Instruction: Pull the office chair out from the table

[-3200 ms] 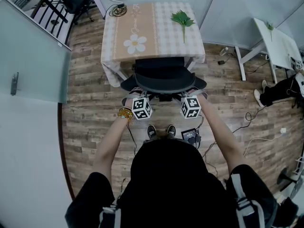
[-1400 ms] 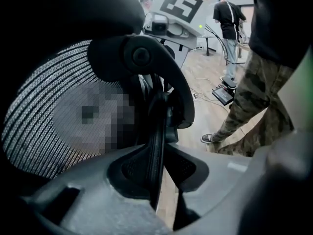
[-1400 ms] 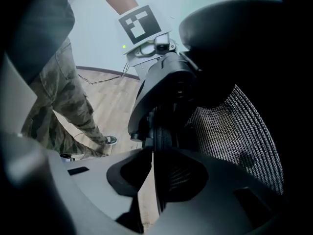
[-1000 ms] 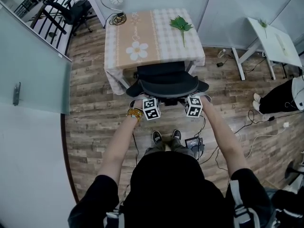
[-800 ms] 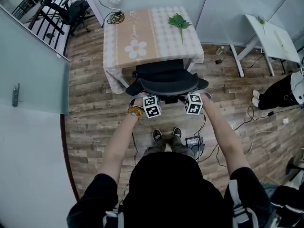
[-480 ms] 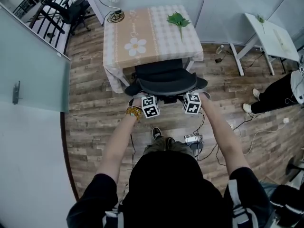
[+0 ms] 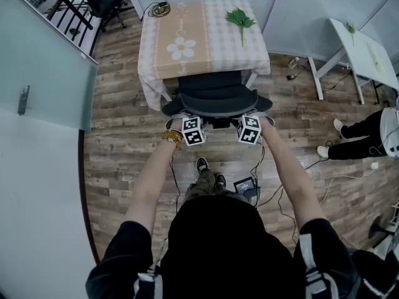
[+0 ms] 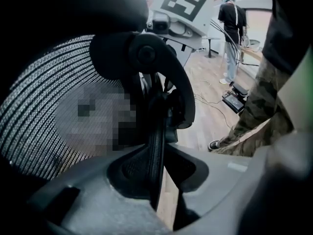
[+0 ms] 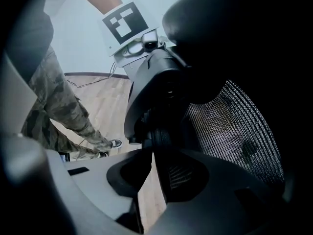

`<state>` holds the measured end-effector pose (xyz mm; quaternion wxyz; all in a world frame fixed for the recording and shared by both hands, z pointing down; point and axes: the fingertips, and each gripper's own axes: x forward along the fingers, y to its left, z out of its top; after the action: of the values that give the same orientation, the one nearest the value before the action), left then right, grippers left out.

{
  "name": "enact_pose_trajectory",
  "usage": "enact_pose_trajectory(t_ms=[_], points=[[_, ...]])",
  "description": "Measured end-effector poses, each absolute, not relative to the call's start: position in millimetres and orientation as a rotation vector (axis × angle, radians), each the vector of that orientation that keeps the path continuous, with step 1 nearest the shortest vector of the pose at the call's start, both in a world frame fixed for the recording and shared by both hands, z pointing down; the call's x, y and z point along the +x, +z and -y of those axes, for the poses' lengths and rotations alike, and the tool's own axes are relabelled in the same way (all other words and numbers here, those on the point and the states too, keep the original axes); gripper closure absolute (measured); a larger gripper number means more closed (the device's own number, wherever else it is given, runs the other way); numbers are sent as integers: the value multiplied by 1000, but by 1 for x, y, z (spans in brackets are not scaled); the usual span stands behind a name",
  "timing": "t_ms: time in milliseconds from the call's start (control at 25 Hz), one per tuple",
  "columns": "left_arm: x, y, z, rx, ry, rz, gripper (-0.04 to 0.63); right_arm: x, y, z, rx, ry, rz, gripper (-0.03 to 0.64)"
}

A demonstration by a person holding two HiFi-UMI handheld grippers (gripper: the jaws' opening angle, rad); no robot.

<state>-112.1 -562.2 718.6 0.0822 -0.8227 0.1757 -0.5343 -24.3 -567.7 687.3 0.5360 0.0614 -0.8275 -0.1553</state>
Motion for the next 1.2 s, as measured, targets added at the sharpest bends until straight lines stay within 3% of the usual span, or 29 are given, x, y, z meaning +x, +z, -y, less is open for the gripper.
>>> enact_pose_trajectory(t_ms=[1200], points=[[-101,723,495,-2456,-1617,-572,500,-14,692,502,108,-394,2003,545]])
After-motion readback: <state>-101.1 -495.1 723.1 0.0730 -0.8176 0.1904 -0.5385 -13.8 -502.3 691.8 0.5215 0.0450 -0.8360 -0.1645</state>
